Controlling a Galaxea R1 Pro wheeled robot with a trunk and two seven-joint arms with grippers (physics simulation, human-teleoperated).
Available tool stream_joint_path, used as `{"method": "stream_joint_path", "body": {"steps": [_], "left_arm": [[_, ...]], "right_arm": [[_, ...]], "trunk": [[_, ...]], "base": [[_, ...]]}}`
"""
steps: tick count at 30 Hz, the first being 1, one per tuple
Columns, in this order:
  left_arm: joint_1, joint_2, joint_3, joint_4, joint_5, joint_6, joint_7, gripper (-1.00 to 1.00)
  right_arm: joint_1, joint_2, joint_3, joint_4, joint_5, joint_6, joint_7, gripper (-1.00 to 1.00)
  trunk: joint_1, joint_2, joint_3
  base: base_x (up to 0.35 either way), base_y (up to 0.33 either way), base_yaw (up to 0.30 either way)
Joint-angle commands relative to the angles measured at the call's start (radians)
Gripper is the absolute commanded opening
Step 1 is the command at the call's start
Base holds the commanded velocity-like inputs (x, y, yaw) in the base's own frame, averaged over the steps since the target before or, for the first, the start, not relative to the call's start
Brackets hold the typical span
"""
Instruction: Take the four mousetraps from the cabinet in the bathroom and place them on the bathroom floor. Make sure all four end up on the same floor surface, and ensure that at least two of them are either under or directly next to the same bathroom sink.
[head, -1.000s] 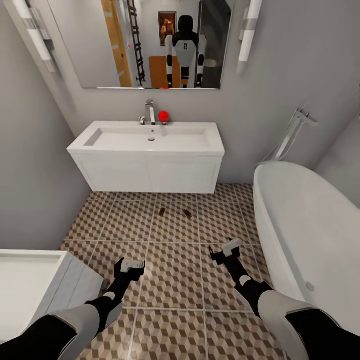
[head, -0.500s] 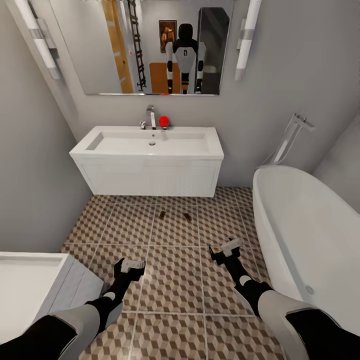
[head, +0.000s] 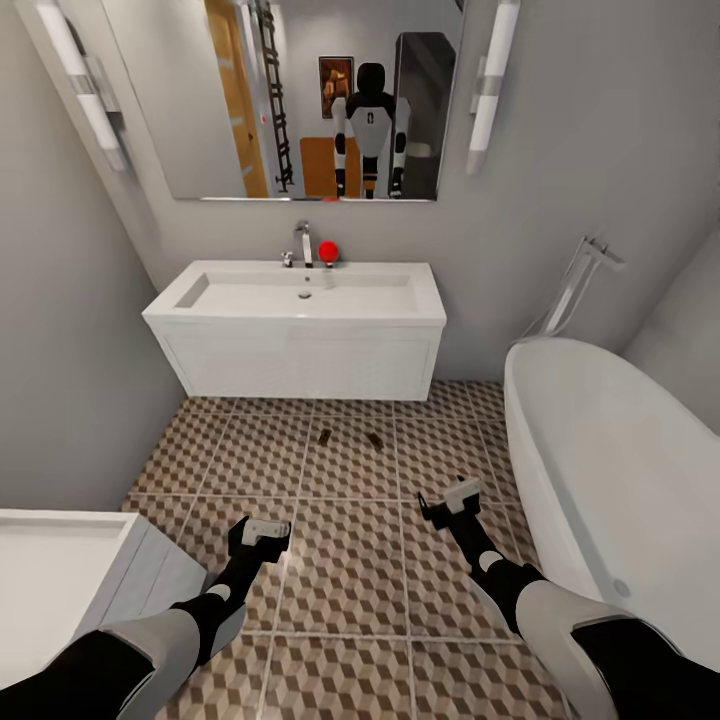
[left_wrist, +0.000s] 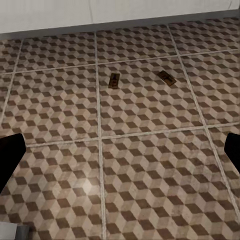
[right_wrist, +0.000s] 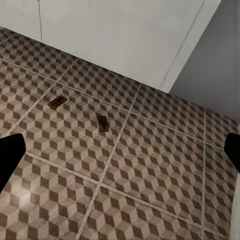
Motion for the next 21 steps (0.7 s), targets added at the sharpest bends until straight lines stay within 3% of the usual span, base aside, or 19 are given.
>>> {"method": "stream_joint_path", "body": {"steps": [1,21], "left_arm": [[-0.002,-0.001,-0.009,0.004,0.005,-0.006,0.002,1.0],[-0.002,-0.004,-0.009,0.004,0.005,-0.006,0.002,1.0]], "right_arm": [[-0.001,0.0,0.008,0.002,0.005,-0.001,-0.01,1.0],[-0.001,0.0,0.008,0.002,0.005,-0.001,-0.011,1.0]], "trunk": [[0.001,-0.002,0.0],[0.001,-0.002,0.032]], "base": [[0.0,0.0,0.0],[0.0,0.0,0.0]]}}
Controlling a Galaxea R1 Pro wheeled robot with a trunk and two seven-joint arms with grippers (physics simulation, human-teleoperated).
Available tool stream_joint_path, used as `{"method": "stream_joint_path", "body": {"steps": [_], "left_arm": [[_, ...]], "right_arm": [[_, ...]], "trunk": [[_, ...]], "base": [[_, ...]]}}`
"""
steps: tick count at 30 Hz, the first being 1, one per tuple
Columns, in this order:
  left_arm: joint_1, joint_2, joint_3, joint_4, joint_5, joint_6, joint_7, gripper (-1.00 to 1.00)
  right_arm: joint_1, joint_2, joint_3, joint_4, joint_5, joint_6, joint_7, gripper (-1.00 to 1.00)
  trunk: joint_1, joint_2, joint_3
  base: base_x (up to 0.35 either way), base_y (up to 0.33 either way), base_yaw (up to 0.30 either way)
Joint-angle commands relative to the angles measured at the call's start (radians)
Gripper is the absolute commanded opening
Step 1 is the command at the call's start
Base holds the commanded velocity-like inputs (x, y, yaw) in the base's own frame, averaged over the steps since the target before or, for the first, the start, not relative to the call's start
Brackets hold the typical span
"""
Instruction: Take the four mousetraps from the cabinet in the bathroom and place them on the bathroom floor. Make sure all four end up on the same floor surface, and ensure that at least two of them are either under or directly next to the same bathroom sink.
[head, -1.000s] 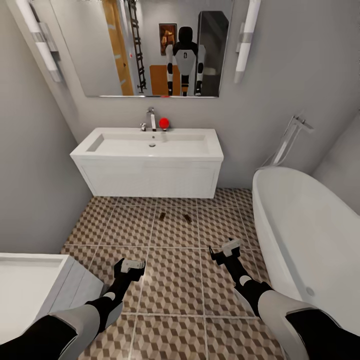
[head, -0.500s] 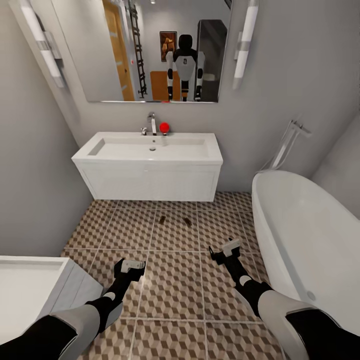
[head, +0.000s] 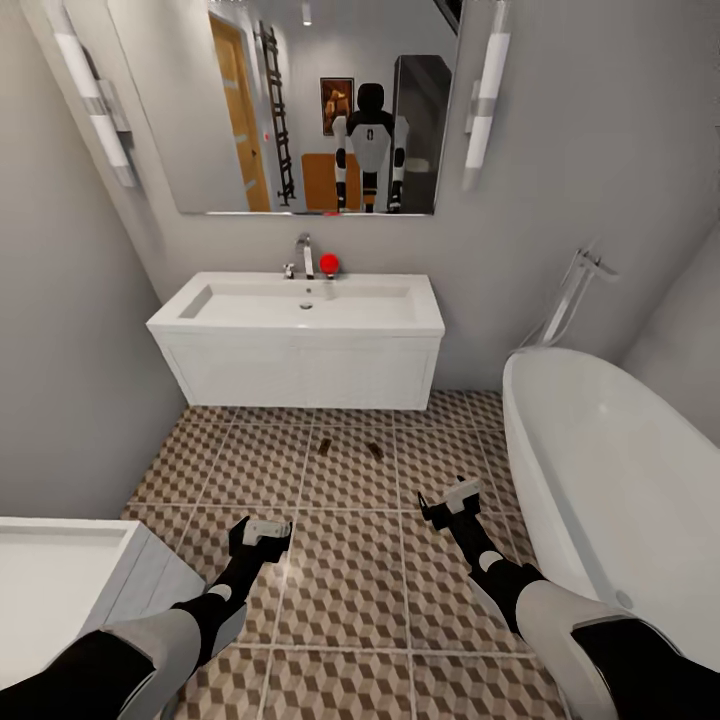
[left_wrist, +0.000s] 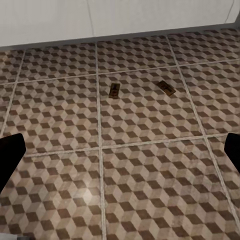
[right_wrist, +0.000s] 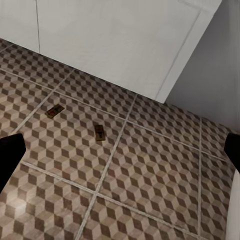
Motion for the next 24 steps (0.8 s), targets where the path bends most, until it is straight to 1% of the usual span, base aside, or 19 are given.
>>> {"method": "stream_joint_path", "body": {"steps": [1,24], "left_arm": [[-0.002,-0.001,-0.009,0.004,0.005,-0.006,0.002,1.0],[-0.002,-0.001,-0.009,0.004,0.005,-0.006,0.002,1.0]], "right_arm": [[-0.001,0.0,0.008,0.002,0.005,-0.001,-0.01,1.0],[-0.001,0.005,0.008,0.002,0.005,-0.001,-0.01,1.0]], "trunk": [[0.001,-0.002,0.0],[0.001,-0.002,0.037]], "base": [[0.0,0.0,0.0],[0.0,0.0,0.0]]}}
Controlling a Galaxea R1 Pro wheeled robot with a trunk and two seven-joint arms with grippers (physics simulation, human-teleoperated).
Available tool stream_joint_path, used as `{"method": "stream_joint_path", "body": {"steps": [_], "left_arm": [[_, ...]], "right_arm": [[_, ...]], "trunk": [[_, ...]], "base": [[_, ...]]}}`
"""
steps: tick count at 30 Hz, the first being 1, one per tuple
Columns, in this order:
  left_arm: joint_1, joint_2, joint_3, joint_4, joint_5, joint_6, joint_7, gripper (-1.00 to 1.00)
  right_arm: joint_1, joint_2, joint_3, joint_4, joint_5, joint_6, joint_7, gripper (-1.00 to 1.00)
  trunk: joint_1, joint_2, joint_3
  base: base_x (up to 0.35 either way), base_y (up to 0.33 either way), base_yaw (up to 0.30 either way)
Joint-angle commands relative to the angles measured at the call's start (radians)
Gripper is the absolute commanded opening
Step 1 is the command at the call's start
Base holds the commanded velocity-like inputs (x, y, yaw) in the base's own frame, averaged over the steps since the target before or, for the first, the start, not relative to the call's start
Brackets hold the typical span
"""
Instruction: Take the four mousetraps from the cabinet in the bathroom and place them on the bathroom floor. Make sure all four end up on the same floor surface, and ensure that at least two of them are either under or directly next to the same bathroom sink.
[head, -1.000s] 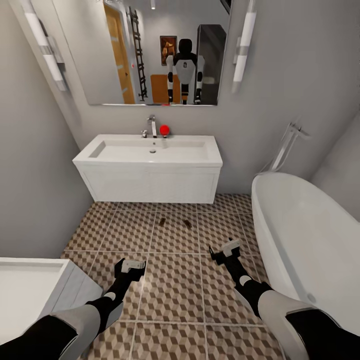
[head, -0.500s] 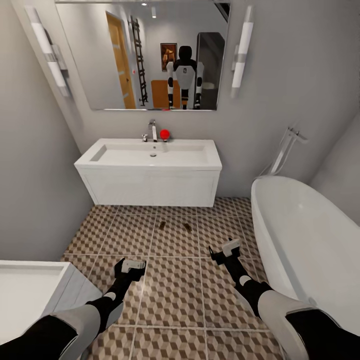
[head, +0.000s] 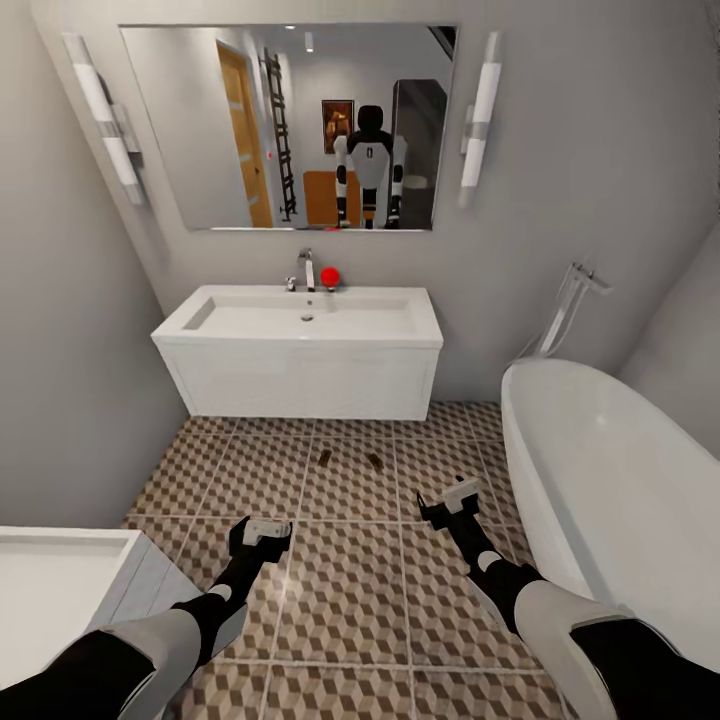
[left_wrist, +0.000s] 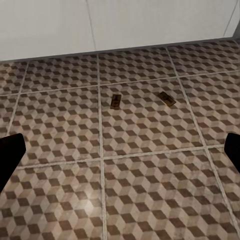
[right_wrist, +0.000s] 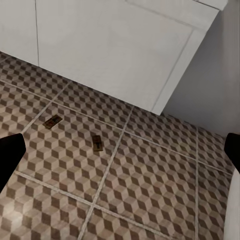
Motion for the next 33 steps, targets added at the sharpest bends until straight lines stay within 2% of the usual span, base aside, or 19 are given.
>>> {"method": "stream_joint_path", "body": {"steps": [1,33], "left_arm": [[-0.002,-0.001,-0.009,0.004,0.005,-0.006,0.002,1.0],[-0.002,-0.002,-0.009,0.004,0.005,-0.006,0.002,1.0]], "right_arm": [[-0.001,0.0,0.008,0.002,0.005,-0.001,-0.01,1.0],[-0.001,0.002,0.008,0.002,0.005,-0.001,-0.011,1.0]], "trunk": [[0.001,-0.002,0.0],[0.001,-0.002,0.052]], "base": [[0.0,0.0,0.0],[0.0,0.0,0.0]]}}
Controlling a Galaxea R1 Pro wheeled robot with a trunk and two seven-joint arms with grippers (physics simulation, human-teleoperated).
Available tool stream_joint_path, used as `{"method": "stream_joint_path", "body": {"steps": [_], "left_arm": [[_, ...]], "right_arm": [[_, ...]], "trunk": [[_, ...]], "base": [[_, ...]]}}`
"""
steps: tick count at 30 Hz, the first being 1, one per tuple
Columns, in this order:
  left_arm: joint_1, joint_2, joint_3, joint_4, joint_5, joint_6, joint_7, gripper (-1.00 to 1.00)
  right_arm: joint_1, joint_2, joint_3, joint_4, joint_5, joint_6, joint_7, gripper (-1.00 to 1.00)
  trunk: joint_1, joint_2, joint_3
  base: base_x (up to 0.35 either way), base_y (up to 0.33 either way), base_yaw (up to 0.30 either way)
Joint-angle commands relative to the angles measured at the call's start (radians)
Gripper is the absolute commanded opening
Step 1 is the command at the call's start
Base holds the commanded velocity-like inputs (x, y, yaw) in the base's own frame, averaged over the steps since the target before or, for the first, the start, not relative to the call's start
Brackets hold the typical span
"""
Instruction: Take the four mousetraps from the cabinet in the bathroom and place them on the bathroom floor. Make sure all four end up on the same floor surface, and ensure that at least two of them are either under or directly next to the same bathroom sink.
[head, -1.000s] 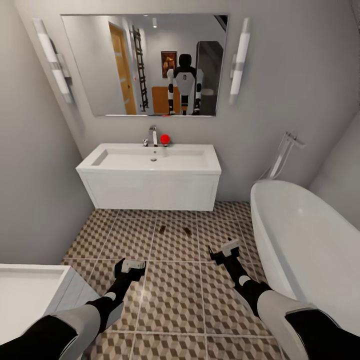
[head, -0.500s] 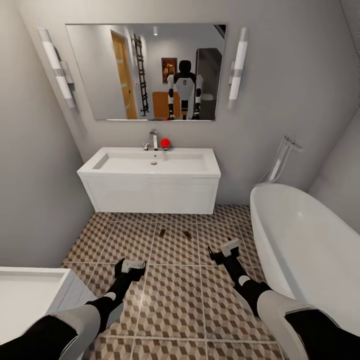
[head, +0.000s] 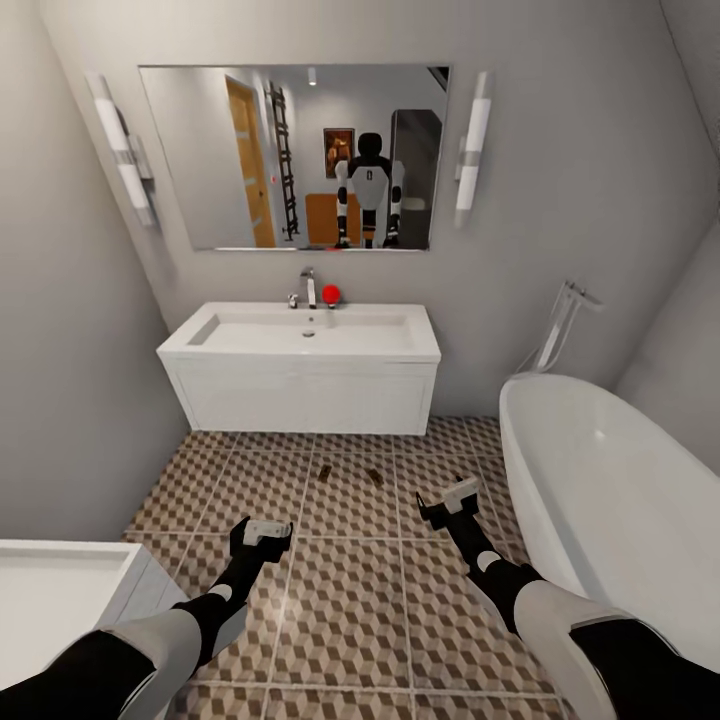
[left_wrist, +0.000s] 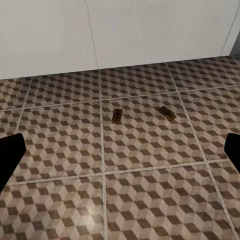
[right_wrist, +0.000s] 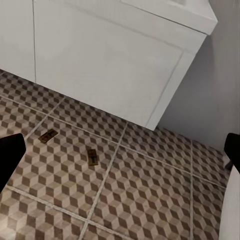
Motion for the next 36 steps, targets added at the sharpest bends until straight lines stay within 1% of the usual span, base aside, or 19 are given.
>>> {"method": "stream_joint_path", "body": {"steps": [1,36], "left_arm": [[-0.002,-0.001,-0.009,0.004,0.005,-0.006,0.002,1.0],[-0.002,-0.001,-0.009,0.004,0.005,-0.006,0.002,1.0]], "right_arm": [[-0.001,0.0,0.008,0.002,0.005,-0.001,-0.01,1.0],[-0.001,0.0,0.008,0.002,0.005,-0.001,-0.01,1.0]], "trunk": [[0.001,-0.002,0.0],[0.001,-0.002,0.056]], "base": [[0.0,0.0,0.0],[0.0,0.0,0.0]]}}
